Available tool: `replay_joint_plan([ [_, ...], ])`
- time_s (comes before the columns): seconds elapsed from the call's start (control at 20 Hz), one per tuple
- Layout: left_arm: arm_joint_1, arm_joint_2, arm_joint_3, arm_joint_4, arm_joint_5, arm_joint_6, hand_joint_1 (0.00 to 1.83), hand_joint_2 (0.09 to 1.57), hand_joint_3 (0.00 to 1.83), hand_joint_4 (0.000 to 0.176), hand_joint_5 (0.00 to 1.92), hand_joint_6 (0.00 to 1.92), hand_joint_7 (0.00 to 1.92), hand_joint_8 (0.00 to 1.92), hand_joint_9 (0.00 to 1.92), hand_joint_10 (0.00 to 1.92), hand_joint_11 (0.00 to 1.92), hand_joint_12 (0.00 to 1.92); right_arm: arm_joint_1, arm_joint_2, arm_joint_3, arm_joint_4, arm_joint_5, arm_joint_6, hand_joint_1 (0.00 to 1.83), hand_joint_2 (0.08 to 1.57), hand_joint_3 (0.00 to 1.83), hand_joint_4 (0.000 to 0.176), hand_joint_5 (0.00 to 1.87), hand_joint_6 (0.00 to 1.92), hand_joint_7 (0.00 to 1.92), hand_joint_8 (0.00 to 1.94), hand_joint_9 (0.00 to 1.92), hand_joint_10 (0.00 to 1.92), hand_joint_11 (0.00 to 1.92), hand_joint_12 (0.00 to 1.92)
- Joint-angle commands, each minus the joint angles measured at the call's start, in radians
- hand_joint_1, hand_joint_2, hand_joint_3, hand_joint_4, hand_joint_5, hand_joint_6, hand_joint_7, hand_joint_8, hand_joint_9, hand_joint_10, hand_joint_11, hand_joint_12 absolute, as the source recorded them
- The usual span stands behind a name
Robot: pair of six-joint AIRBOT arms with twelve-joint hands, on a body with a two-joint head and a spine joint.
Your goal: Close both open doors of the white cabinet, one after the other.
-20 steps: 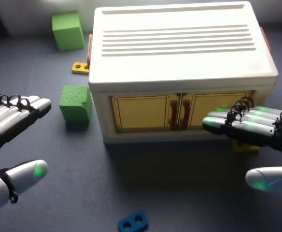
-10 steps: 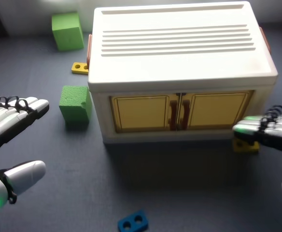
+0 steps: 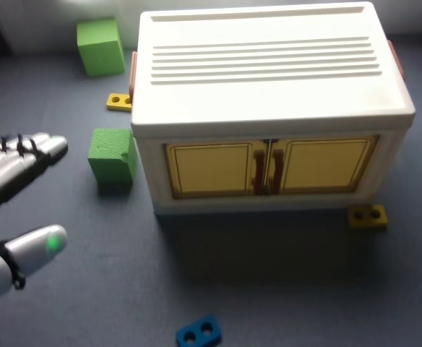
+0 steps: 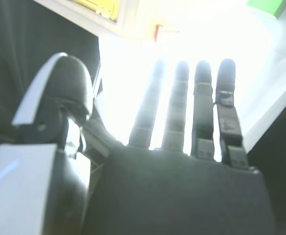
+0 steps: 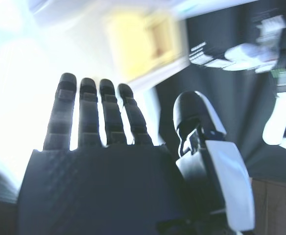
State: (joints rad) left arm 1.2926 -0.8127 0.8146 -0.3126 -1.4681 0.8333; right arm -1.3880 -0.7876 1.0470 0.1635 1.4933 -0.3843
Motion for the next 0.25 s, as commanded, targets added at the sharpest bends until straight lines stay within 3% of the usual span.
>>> replay_joint_plan([
  [0.0, -0.019, -0.005, 0.011, -0.009, -0.167, -0.009, 0.00, 1.39, 0.00, 0.000, 0.08, 0.00, 0.06, 0.00, 0.08, 0.01, 0.00, 0.39, 0.013, -0.008, 0.002, 0.033, 0.173, 0.000, 0.05, 1.51, 0.00, 0.000, 0.08, 0.00, 0.06, 0.00, 0.06, 0.00, 0.10, 0.03],
  [0.05, -0.041, -0.011, 0.023, -0.014, -0.181, -0.009, 0.00, 1.39, 0.00, 0.000, 0.05, 0.01, 0.02, 0.01, 0.01, 0.00, 0.00, 0.08, 0.021, -0.014, 0.008, 0.060, 0.210, -0.002, 0.14, 1.52, 0.00, 0.000, 0.08, 0.00, 0.05, 0.00, 0.04, 0.00, 0.07, 0.02],
  [0.2, -0.069, -0.022, 0.046, -0.026, -0.222, -0.017, 0.00, 1.44, 0.02, 0.000, 0.00, 0.00, 0.00, 0.00, 0.00, 0.00, 0.00, 0.00, 0.048, -0.030, 0.024, 0.100, 0.267, -0.002, 0.22, 1.53, 0.00, 0.000, 0.09, 0.00, 0.07, 0.00, 0.07, 0.01, 0.09, 0.02],
])
